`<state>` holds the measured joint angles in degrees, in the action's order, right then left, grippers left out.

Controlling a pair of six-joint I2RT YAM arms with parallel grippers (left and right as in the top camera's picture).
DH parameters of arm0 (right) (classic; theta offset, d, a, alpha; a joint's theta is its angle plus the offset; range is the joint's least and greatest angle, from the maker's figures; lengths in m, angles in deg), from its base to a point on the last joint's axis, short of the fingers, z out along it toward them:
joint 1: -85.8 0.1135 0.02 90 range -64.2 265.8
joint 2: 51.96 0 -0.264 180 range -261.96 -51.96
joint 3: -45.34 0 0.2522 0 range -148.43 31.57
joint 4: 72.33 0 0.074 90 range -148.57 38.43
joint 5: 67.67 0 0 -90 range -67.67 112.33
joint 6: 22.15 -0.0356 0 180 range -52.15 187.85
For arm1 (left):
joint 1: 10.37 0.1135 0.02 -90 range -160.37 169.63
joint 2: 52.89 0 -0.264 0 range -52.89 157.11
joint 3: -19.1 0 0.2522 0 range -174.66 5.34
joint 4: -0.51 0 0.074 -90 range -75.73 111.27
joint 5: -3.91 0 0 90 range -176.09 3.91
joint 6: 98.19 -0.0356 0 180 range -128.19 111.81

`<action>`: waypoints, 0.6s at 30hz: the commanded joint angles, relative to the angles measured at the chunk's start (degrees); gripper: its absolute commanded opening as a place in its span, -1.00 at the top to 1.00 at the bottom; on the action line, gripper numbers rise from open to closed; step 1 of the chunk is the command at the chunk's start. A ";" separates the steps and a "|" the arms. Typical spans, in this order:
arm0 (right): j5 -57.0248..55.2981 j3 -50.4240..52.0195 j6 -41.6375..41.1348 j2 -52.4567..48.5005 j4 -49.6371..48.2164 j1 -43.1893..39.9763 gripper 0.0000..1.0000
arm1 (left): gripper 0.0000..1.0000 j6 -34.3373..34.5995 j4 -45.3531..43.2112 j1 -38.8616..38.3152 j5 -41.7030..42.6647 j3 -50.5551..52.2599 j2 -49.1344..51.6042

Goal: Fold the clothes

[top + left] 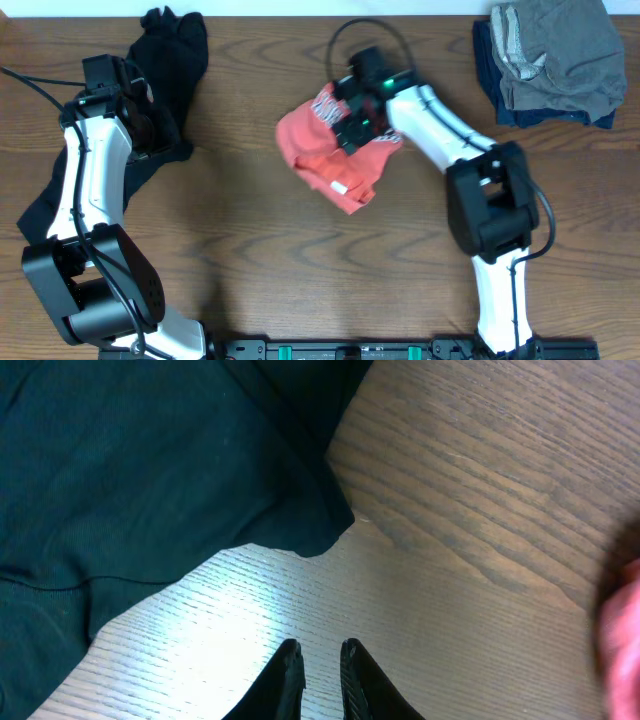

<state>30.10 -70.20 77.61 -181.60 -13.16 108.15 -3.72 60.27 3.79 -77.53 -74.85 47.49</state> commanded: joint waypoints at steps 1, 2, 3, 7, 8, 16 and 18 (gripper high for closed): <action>-0.61 -1.33 0.68 -2.75 1.38 -4.13 -0.91 | 0.67 -0.35 -0.24 0.31 -0.70 -0.68 0.09; -0.44 -2.40 0.66 -2.69 2.36 -4.61 -0.91 | 0.67 -0.35 -0.24 0.31 -0.70 -0.68 0.15; -0.39 -4.33 0.66 -2.67 4.17 -5.14 -0.89 | 0.67 -0.35 -0.24 0.31 -0.72 -0.68 0.26; -0.37 -13.40 0.61 -1.90 12.37 -5.60 -0.89 | 0.67 -0.35 -0.24 0.31 -0.70 -0.68 0.70; -0.04 -17.25 0.61 -1.66 15.74 -5.22 -0.91 | 0.67 -0.35 -0.24 0.31 -0.70 -0.68 0.85; 1.11 -25.38 0.61 -1.60 29.79 0.81 -0.86 | 0.67 -0.35 -0.22 0.31 -0.72 -0.68 1.42; -0.11 -23.82 0.57 -1.75 30.93 2.56 -0.85 | 0.67 -0.35 -0.26 0.31 -0.72 -0.68 1.44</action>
<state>30.69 -95.23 77.78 -183.04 16.74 107.74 -3.72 60.14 3.79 -77.53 -74.85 48.19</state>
